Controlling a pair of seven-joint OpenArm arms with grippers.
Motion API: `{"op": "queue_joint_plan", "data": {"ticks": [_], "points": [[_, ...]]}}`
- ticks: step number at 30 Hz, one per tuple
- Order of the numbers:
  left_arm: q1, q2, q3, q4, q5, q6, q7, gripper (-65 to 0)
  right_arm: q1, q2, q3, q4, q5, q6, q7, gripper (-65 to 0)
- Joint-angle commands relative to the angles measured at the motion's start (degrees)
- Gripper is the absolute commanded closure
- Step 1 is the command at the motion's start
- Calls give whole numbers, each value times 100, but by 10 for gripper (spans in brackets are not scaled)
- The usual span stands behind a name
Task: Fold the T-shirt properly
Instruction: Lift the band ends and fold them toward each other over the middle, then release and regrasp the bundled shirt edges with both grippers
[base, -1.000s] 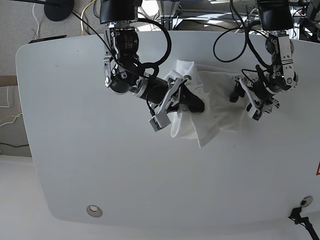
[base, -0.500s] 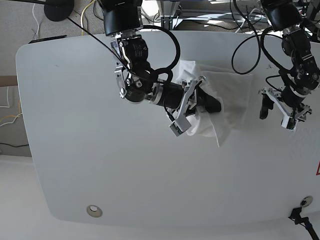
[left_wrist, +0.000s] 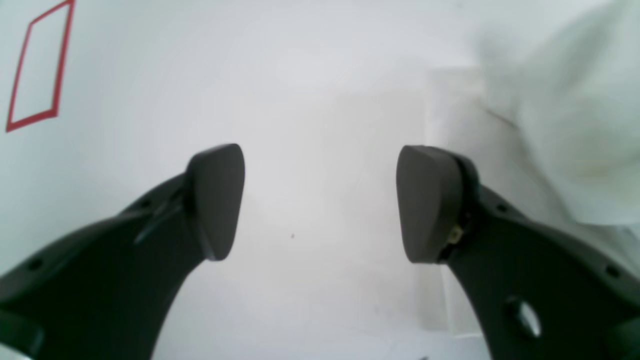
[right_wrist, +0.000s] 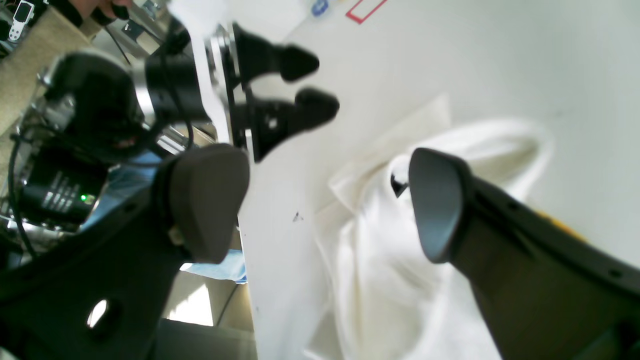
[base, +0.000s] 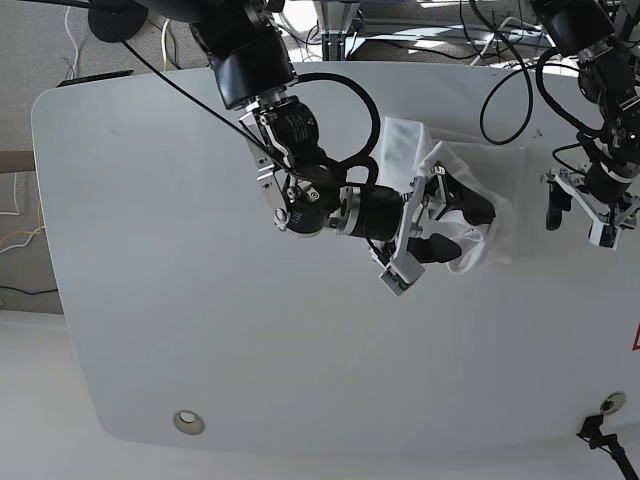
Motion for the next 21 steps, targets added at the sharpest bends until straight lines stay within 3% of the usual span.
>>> {"op": "queue_joint_plan", "data": {"ticks": [1,8,14,15,17,18,20,21], "points": [[-93,-122,-29,130,-93,23,-171,-454,134,-75,-30,92,143,56,132,-512],[-93,-122,-29,824,-84,23,-171,-454,222,-75,14,110,108,56,132,-512],[-76,-69,288,1290,-93,23,-144,-454,195,179,242,92,99,56,132,-490],[12,-25,429,1290,-93,23,-144,-454,204,214,242,84,91,56,132,-449],[223,54,552,1290,-93,23,-144,-427,213,214,374,75,73,56,132,-292],[294,98,569,1290,-93,23,-144,-364,213,179,488,40,-32,56,132,-190],[417,239,631,1282,-67,23,-144,-166,222,65,585,-145,-243,56,132,0],[496,309,631,1282,-67,23,-144,-52,274,12,594,-268,-358,56,132,0]]}}
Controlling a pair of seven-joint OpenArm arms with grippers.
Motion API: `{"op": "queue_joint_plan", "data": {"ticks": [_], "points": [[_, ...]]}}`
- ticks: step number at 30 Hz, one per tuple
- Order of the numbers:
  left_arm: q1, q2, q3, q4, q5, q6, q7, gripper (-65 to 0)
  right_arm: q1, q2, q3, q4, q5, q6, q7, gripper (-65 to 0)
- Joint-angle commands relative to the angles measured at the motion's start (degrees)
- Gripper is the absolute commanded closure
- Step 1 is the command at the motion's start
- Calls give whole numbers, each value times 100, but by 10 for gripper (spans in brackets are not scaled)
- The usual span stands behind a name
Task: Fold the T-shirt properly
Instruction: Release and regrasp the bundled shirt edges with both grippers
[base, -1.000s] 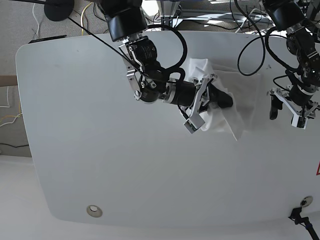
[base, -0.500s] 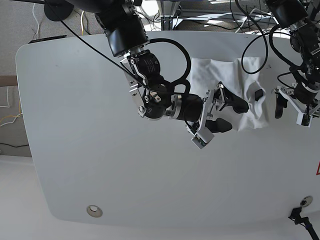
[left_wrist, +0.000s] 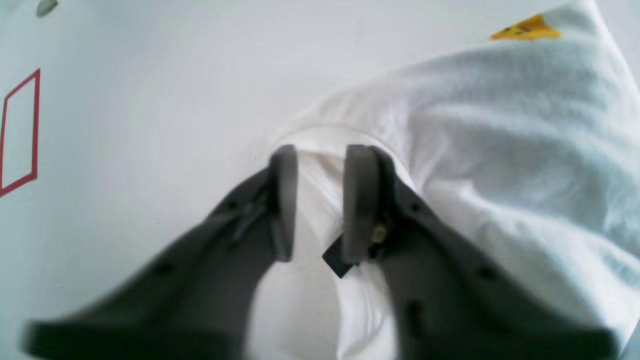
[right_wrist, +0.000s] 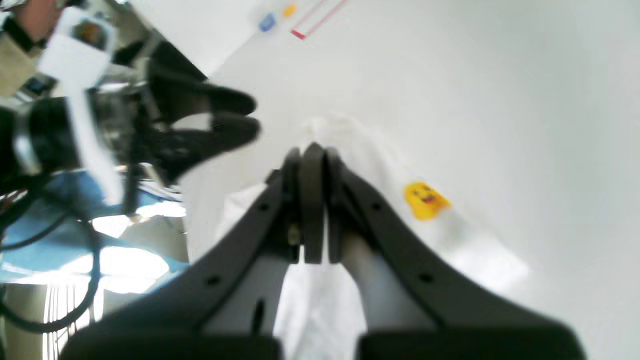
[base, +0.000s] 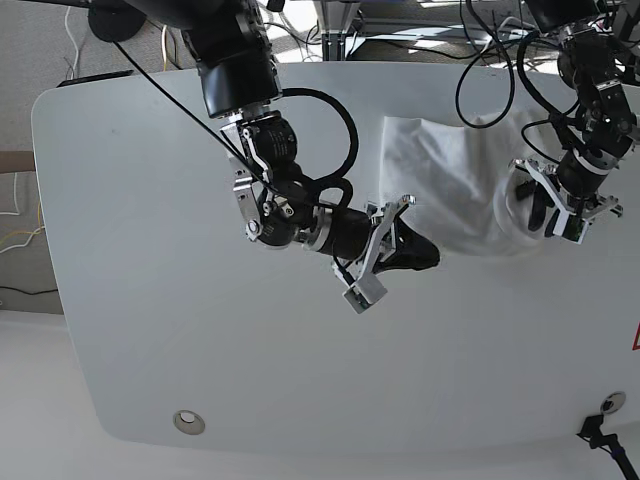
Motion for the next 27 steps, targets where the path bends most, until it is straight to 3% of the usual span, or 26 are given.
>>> {"op": "queue_joint_plan", "data": {"ticks": [1,3,9,14,22,27], "points": [[6,47,-3,106,-111,7,-184,0,225,-185,-27,-190,-109,56,91,0],[94,188,-3,79,-93,7,-184,0,304,-203,-27,-436,-223,56,108,0],[182,531,85,-413,478,7,-201,0,400,-245,-62,-1131,-223,56,926,0],[165,504,454,-984,681,7,-201,0,462,-245,-62,-1799,-549,56,1629,0],[-275,372,1307,-1503,1182,7,-201,0,198,-245,-27,-2485,-1577,56,2499,0],[-679,355,1817,-1494,1191,7,-201,0,-259,202,-27,-2036,-1656,56,2543,0]]}}
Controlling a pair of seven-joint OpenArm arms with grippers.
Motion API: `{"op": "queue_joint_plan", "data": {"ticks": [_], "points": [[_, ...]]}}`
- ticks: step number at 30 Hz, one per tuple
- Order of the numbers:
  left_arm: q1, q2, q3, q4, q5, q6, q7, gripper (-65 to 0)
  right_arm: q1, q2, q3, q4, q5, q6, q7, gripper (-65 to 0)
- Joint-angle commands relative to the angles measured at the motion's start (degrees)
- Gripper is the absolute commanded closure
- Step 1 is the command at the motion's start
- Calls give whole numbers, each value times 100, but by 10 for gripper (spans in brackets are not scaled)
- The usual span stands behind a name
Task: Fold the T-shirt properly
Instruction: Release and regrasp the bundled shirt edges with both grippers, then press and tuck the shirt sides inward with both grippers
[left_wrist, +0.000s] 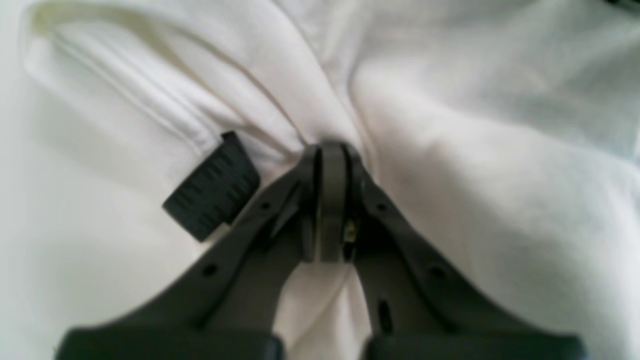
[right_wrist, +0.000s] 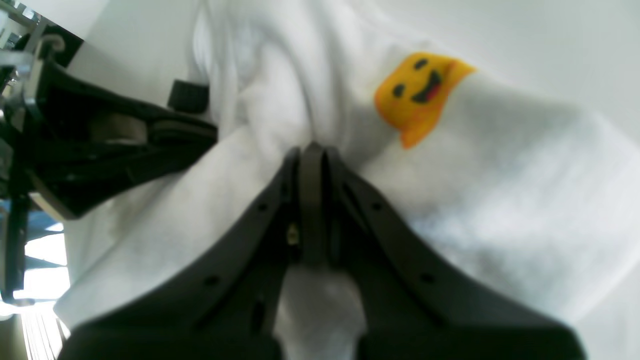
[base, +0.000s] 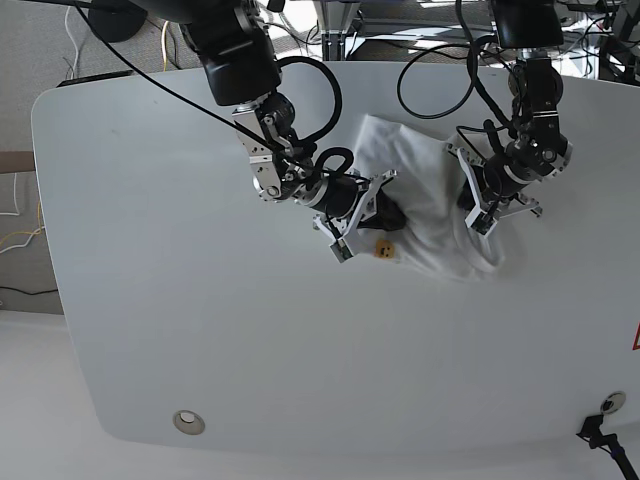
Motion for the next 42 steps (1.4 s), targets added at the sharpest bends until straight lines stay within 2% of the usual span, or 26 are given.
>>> {"op": "queue_joint_plan", "data": {"ticks": [1,6,10,14,17,21,26,33,39,42], "points": [[-201,-41,108,84,-77,-14,-59,0,-45,185,8,476,99,54,76,0],[-676,-41,776,75,-77,-14,-59,0,-801,598,17,1628,99,54,-38,0],[-1001,-23,1189,110,-77,-14,-59,0,-1250,695,26,2331,81,46,-276,0],[-1133,-41,1198,427,-77,-14,-59,0,-1338,695,17,2753,72,-306,-302,0],[-1054,-261,961,831,-68,-14,-33,0,-1136,695,-1,2999,55,-385,-355,0],[-570,-410,442,1112,-68,-14,-41,0,-714,660,-27,2903,55,-544,-355,0],[142,-401,-261,1139,-77,-14,-59,0,-151,343,-18,2059,-51,-552,-311,0],[511,-313,-296,673,-77,-14,-59,0,51,255,-27,1223,-42,-500,181,0],[-219,-340,117,-92,-68,-14,-59,0,-230,581,-1,1127,-42,-482,181,0],[-632,-331,433,-453,-68,-14,-59,0,-415,888,-1,1267,2,-482,181,0]]}}
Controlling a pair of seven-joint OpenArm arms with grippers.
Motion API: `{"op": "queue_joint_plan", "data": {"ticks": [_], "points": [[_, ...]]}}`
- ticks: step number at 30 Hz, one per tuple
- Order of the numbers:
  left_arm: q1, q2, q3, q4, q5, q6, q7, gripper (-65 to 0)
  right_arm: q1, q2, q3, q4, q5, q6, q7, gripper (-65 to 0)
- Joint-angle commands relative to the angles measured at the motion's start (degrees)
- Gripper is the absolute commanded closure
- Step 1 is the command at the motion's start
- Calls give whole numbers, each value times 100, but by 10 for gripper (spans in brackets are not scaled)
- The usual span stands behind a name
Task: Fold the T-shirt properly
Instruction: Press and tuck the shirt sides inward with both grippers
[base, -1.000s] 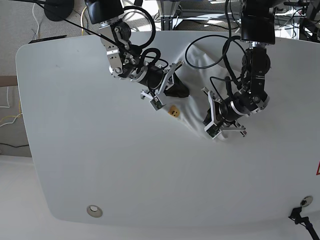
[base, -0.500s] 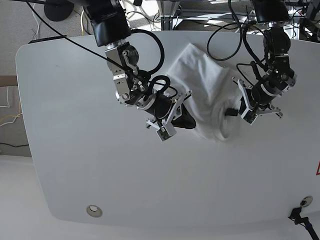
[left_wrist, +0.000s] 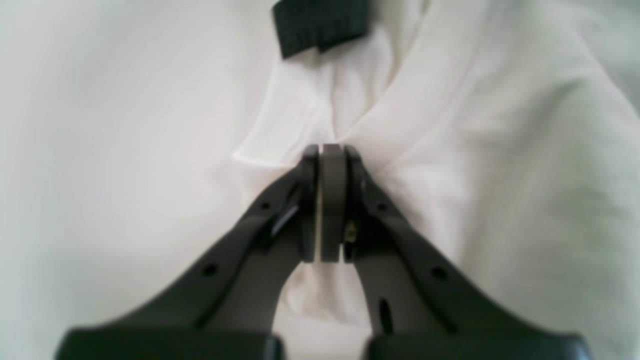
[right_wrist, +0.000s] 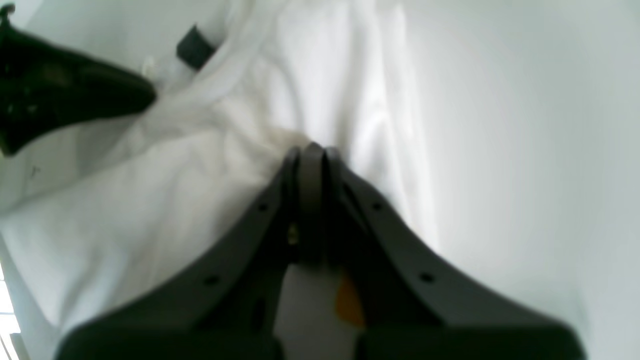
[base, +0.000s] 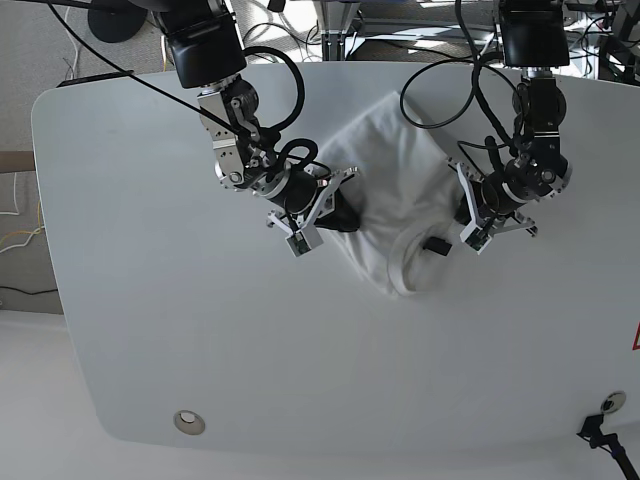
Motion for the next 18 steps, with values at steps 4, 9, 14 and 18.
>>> {"op": "queue_joint_plan", "data": {"ticks": [4,9,14,18], "points": [[-683,-36,589,-367,-20,7,-35,0,-312,418,12,695,59,67,100,0],[-1008,219,730,-437,-20,7,-35,0,-576,691,21,1038,59,58,100,0],[-1149,175,730,-323,-20,7,-35,0,-576,699,21,1416,59,31,100,0],[-1000,-9,694,451,-20,7,-26,0,-549,673,4,1908,50,14,65,0]]}}
